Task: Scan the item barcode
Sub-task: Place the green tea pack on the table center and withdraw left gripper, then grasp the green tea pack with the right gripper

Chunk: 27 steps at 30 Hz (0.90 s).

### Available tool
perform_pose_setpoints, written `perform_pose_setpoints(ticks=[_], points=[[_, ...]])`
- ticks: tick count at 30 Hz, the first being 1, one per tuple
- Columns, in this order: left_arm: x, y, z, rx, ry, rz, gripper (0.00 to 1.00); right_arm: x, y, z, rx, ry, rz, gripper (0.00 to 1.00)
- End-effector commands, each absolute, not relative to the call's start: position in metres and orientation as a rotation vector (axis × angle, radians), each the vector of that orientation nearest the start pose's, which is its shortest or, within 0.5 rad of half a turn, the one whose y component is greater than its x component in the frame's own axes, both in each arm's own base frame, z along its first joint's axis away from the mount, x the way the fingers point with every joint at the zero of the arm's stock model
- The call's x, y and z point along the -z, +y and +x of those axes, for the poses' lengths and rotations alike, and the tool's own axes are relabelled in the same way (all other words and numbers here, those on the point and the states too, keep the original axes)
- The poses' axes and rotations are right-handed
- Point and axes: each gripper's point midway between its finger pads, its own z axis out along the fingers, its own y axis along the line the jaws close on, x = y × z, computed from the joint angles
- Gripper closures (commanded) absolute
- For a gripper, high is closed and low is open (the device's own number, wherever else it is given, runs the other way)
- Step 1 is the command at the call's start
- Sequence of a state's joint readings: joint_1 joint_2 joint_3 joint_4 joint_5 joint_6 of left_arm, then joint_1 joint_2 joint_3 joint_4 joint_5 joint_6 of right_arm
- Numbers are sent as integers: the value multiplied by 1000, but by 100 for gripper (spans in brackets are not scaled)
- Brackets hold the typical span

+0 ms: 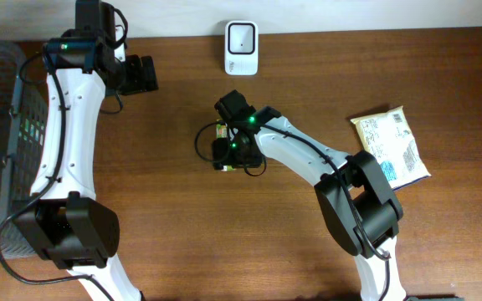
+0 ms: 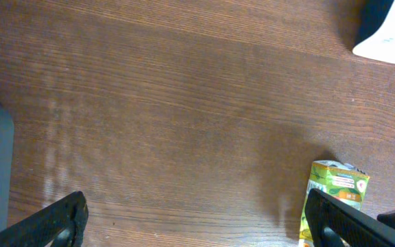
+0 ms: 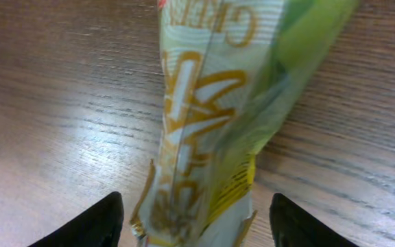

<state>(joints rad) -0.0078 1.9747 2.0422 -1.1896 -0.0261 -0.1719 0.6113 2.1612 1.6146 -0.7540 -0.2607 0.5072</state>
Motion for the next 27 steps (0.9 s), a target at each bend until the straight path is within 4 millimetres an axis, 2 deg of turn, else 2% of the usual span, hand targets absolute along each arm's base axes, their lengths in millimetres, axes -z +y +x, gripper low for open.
perform_pose_setpoints(ticks=[1,6,9,10,11,12,13,16,17,18,19,21,23,26,27], points=[[-209,1,471,30,2689,-220,1,-23,296,373,-469,2970,-169,37],[-209,1,471,30,2689,-220,1,-24,281,394,-400,2910,-198,37],[-209,1,471,30,2689,-220,1,-23,281,391,-400,2916,-220,65],[-209,1,471,30,2689,-219,1,-23,283,389,-398,2920,-229,66],[-209,1,471,30,2689,-219,1,-22,286,386,-398,2922,-241,61],[-209,1,471,30,2689,-220,1,-22,288,384,-400,2919,-251,52],[-209,1,471,30,2689,-219,1,-20,291,383,-402,2917,-260,48],[-209,1,471,30,2689,-220,1,-3,299,375,-403,2947,-291,47],[-209,1,471,30,2689,-219,1,-2,299,374,-411,2956,-289,55],[-209,1,471,30,2689,-220,1,-2,298,374,-421,2959,-282,71],[-209,1,471,30,2689,-220,1,-2,297,375,-430,2968,-258,80],[-209,1,471,30,2689,-220,1,-6,296,374,-525,2993,-226,84],[-209,1,471,30,2689,-220,1,-21,290,373,-685,3021,-196,84],[-209,1,471,30,2689,-219,1,-70,282,372,-1070,2929,-335,84],[-209,1,471,30,2689,-220,1,-107,271,373,-1270,2807,-418,85]])
